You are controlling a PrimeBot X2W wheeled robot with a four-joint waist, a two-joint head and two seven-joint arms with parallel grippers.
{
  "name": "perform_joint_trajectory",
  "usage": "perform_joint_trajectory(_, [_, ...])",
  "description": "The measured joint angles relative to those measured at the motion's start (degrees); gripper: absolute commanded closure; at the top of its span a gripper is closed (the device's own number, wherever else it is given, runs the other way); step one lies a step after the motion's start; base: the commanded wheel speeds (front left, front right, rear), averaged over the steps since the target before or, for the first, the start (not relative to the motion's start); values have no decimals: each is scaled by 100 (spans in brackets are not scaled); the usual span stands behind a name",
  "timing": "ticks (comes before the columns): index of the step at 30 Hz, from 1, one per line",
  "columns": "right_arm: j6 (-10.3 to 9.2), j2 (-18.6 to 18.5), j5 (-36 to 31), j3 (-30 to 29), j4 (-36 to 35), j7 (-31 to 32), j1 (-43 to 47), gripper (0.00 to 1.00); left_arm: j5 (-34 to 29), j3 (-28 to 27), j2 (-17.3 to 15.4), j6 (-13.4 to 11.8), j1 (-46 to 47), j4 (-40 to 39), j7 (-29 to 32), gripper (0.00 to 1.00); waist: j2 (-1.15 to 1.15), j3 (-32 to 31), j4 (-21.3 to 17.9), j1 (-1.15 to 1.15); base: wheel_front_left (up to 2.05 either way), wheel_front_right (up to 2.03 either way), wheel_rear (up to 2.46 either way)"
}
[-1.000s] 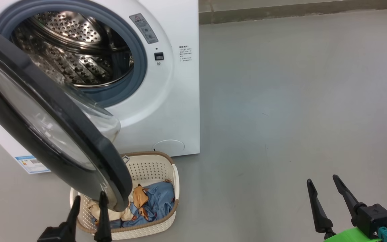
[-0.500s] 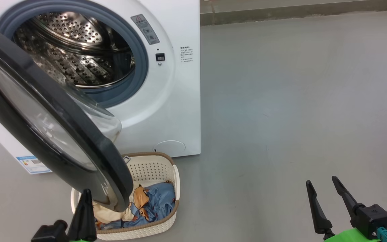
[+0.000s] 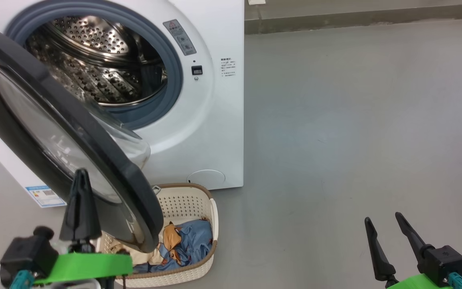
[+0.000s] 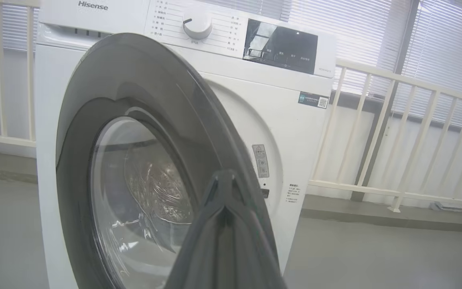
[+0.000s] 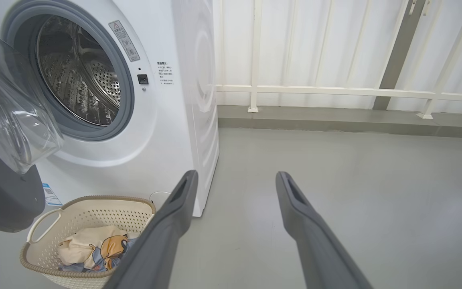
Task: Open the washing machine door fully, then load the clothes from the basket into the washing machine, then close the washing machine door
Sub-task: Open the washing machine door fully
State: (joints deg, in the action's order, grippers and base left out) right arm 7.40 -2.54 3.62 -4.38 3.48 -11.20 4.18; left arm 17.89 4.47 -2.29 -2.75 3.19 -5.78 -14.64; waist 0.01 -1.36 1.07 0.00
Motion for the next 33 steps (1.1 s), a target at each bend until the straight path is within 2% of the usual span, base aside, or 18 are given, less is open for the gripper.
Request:
perform_joint_trajectory(9, [0, 0, 0, 67, 81, -2, -1, 0, -237, 435, 2, 53, 436, -134, 38, 100, 0, -43, -1, 0, 0, 0, 0])
perform_joint_trajectory(15, [0, 1, 0, 123, 131, -51, -1, 0, -221, 803, 1, 83, 650, 43, 314, 100, 0, -34, -70, 0, 0, 0, 0])
perform_joint_trajectory(25, [0, 1, 0, 122, 277, -59, -2, 0, 287, 1308, 2, 49, 806, 851, 560, 100, -1, 33, -243, 0, 0, 0, 0])
perform_joint_trajectory(33, [0, 1, 1, 116, 372, -109, -28, 0, 614, 1376, 3, 0, 894, 1584, 659, 100, 0, 94, -361, 0, 0, 0, 0])
